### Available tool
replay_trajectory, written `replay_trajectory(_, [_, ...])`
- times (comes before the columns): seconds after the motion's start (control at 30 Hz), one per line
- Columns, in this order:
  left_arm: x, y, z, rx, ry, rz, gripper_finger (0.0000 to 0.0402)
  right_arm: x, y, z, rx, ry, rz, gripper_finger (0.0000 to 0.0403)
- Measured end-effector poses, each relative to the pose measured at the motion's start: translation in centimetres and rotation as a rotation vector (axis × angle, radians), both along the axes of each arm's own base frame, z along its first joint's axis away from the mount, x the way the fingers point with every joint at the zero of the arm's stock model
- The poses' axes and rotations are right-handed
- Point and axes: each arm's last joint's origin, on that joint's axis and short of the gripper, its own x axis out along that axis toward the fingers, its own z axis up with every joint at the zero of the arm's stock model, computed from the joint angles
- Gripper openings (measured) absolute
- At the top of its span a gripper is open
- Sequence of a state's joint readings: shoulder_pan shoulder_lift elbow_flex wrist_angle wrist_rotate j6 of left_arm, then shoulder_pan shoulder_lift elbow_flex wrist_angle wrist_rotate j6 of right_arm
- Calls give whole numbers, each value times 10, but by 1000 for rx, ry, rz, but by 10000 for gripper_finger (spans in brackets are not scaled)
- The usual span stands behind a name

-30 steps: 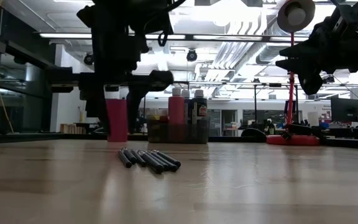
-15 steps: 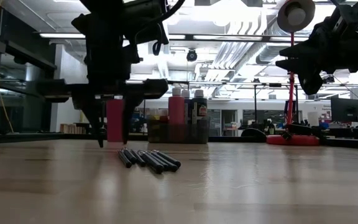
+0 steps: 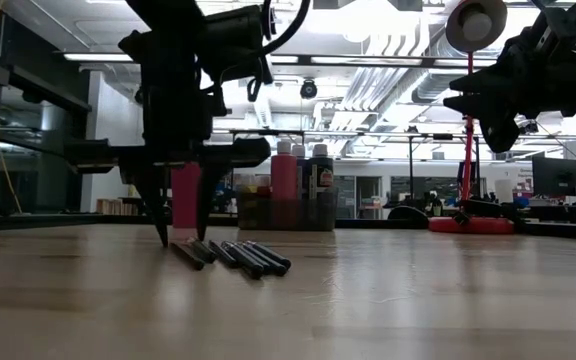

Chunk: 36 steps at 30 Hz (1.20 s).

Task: Pick & Place Paint Supplies
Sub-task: Put the black paint brush into the pink cup

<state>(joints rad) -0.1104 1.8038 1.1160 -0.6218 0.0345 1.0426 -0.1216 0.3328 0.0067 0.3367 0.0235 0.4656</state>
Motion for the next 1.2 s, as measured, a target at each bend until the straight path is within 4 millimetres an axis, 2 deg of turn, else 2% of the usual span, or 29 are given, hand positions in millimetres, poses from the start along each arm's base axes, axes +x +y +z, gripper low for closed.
replay_trajectory(0.57, [0, 16, 0, 17, 15, 70, 147, 0, 0, 0, 0, 4, 0, 122])
replay_trajectory(1.0, [0, 18, 0, 21, 13, 76, 147, 0, 0, -1, 1, 5, 0, 122])
replay_trajectory(1.1, [1, 18, -3, 18, 24, 74, 134, 0, 0, -1, 1, 6, 0, 122])
replay_trajectory(1.2, [1, 17, -4, 9, 36, 72, 105, 0, 0, -1, 1, 5, 0, 122])
